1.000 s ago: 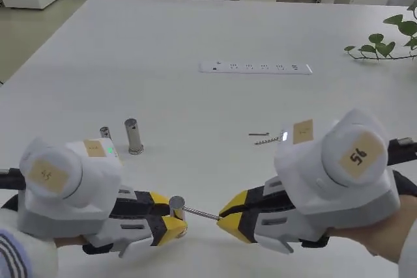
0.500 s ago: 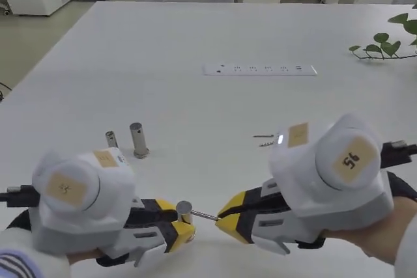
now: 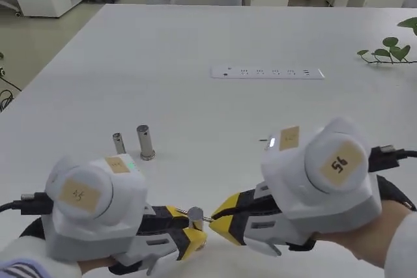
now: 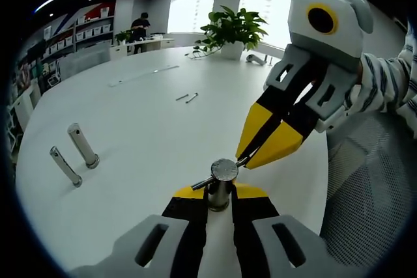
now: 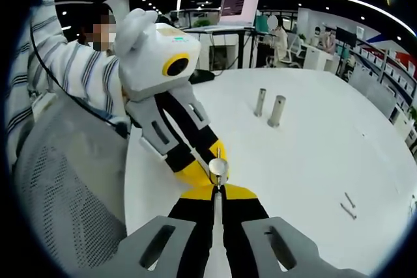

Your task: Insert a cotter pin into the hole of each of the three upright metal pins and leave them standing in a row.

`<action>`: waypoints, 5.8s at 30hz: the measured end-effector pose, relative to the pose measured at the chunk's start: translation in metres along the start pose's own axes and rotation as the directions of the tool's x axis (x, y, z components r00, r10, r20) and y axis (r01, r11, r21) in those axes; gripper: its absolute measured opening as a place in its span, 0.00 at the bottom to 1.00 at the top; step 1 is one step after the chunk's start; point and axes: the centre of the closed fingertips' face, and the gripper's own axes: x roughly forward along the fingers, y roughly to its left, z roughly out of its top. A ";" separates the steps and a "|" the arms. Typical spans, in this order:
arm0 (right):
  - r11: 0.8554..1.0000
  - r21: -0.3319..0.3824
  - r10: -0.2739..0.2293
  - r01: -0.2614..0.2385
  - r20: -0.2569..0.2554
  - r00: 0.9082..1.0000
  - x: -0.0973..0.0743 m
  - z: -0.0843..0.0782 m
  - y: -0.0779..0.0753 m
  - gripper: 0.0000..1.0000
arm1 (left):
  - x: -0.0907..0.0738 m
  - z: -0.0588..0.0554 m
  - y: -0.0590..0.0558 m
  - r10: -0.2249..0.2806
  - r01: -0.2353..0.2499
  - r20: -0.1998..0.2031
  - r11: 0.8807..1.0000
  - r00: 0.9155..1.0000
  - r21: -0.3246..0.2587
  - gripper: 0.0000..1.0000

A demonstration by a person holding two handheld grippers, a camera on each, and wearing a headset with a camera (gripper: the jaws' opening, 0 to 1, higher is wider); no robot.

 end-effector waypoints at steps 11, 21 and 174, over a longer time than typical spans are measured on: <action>1.000 0.023 -0.019 0.018 0.031 0.999 0.003 0.005 0.000 0.03 | 0.000 0.001 -0.001 -0.007 0.008 0.009 0.999 1.000 -0.042 0.12; 0.999 -0.044 -0.021 0.023 0.049 0.999 0.003 0.006 0.002 0.04 | 0.000 0.001 -0.001 -0.010 0.010 0.012 0.999 1.000 -0.039 0.12; 0.945 0.327 -0.067 0.017 0.142 0.988 -0.106 -0.060 -0.015 0.91 | -0.032 0.000 0.183 0.338 -0.335 0.058 0.940 0.939 -0.067 0.38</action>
